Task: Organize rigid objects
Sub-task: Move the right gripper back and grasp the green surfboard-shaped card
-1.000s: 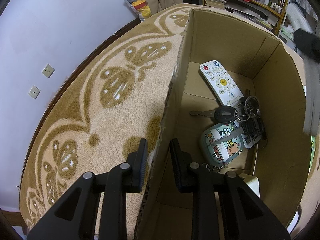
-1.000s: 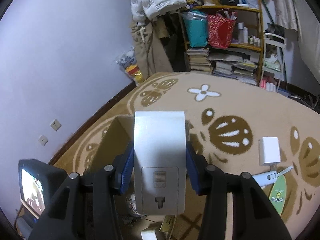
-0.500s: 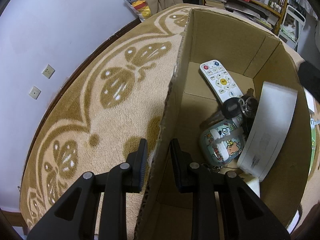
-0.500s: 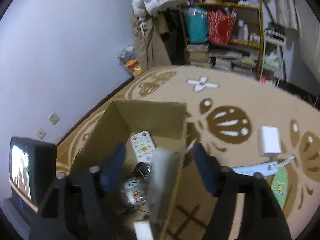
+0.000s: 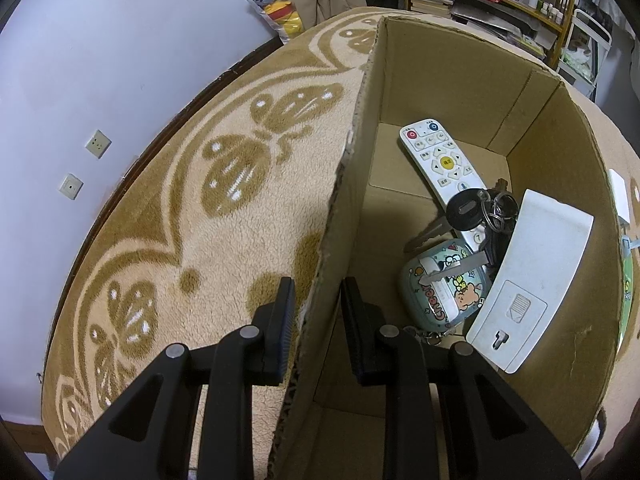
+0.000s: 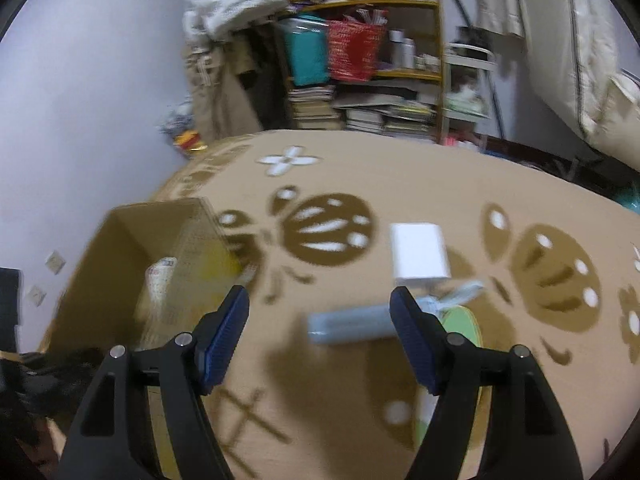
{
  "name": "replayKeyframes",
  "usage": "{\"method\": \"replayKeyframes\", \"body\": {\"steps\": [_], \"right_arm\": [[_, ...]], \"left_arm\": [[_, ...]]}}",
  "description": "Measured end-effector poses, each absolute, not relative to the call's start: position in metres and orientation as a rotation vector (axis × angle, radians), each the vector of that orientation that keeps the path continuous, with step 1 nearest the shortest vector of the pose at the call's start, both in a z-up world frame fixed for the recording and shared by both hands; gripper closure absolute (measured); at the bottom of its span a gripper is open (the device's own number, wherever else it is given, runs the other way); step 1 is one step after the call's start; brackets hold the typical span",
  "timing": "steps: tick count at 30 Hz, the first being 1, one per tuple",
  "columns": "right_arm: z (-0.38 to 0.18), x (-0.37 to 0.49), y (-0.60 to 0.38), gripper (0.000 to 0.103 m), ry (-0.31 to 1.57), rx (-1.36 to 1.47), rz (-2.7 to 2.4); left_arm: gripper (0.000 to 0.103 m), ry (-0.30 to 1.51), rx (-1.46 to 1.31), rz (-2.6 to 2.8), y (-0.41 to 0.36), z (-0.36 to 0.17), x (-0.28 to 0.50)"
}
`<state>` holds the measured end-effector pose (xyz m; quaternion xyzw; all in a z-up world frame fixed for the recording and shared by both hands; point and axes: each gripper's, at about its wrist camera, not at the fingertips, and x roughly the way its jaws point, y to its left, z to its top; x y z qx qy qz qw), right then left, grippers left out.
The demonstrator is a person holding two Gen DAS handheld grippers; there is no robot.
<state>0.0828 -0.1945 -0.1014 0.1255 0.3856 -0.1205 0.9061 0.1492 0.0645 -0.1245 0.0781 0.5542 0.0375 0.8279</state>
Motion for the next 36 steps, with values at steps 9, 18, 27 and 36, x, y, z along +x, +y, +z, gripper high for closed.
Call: {"method": "replayKeyframes", "body": {"steps": [9,18,27,36], "right_arm": [[-0.142,0.064,-0.240,0.026,0.868,0.311,-0.371],[-0.169,0.057,-0.254,0.026,0.916,0.396,-0.390],[-0.188,0.052,-0.257,0.043,0.984,0.394,-0.441],[-0.188,0.051,-0.258,0.043,0.971,0.404,-0.452]], "left_arm": [[0.080,1.176,0.167,0.078,0.066,-0.126,0.149],[0.079,1.168,0.185,0.082,0.065,-0.127,0.148],[0.080,1.171,0.177,0.079,0.067,-0.128,0.149],[0.080,1.171,0.176,0.078,0.067,-0.127,0.149]]}}
